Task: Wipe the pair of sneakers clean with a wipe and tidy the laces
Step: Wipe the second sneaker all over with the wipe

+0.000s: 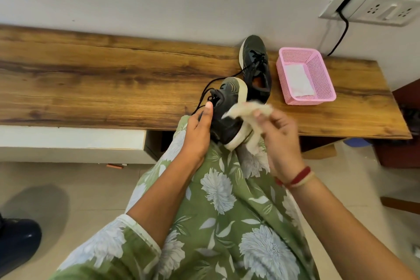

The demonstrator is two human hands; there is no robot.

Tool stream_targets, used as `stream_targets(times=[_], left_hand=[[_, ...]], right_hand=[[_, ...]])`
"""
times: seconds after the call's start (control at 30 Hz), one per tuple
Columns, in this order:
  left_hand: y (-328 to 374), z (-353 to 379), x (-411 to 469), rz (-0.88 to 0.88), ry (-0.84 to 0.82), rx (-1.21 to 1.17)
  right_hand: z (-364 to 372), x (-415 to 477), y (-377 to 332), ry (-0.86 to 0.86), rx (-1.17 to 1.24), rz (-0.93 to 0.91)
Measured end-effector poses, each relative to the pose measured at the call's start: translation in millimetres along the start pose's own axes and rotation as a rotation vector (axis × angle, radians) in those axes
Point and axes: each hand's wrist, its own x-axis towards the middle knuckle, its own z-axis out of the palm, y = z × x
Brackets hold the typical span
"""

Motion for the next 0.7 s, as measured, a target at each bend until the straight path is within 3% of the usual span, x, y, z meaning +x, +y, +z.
stream_targets(times=[0.03, 0.07, 0.1, 0.17, 0.2, 0.27, 0.37, 0.43, 0.5, 0.57, 0.6, 0.67, 0.7], left_hand=[[0.5, 1.1, 0.0, -0.002, -0.006, 0.006], [1.4, 2.1, -0.1, -0.009, -0.002, 0.004], [2.1, 2.3, -0.3, -0.01, 0.002, -0.003], [0.6, 1.4, -0.3, -0.008, 0.003, -0.019], [-1.2, 0.2, 0.2, -0.006, 0.0, -0.024], [-3.7, -1.3, 0.8, -0.012, -0.002, -0.048], [-3.7, -1.6, 1.5, -0.041, 0.042, -0.099], [-3.2, 0.1, 1.9, -0.023, 0.023, -0.068], [-0.7, 1.9, 0.2, 0.005, -0.013, -0.011], [-0.6, 4.1, -0.6, 0.013, -0.06, 0.033], [1.0, 5.6, -2.0, 0.006, -0.072, 0.048], [2.6, 8.0, -4.0, -0.017, -0.08, 0.049], [2.3, 7.7, -4.4, -0.044, -0.068, 0.023]], right_hand=[[0.2, 5.0, -4.2, 0.146, 0.045, 0.031], [2.2, 7.1, -4.4, 0.181, -0.046, -0.008], [7.4, 6.7, -3.4, 0.128, -0.279, -0.107], [15.2, -5.3, 11.7, -0.148, -0.793, -0.438], [15.5, -11.2, 20.9, -0.217, -0.96, -0.569], [11.8, -17.6, 30.7, -0.32, -1.058, -0.636], [5.6, -15.3, 34.5, -0.491, -1.084, -0.8], [0.6, -17.4, 33.4, -0.568, -0.974, -0.759], [5.2, -22.6, 21.7, -0.398, -0.571, -0.427], [12.8, -19.1, 3.6, -0.075, 0.009, -0.042], [14.2, -16.3, -2.6, 0.065, 0.107, 0.007], [11.7, -4.7, -4.1, 0.103, -0.174, -0.162], [10.9, -1.2, 0.4, -0.012, -0.446, -0.314]])
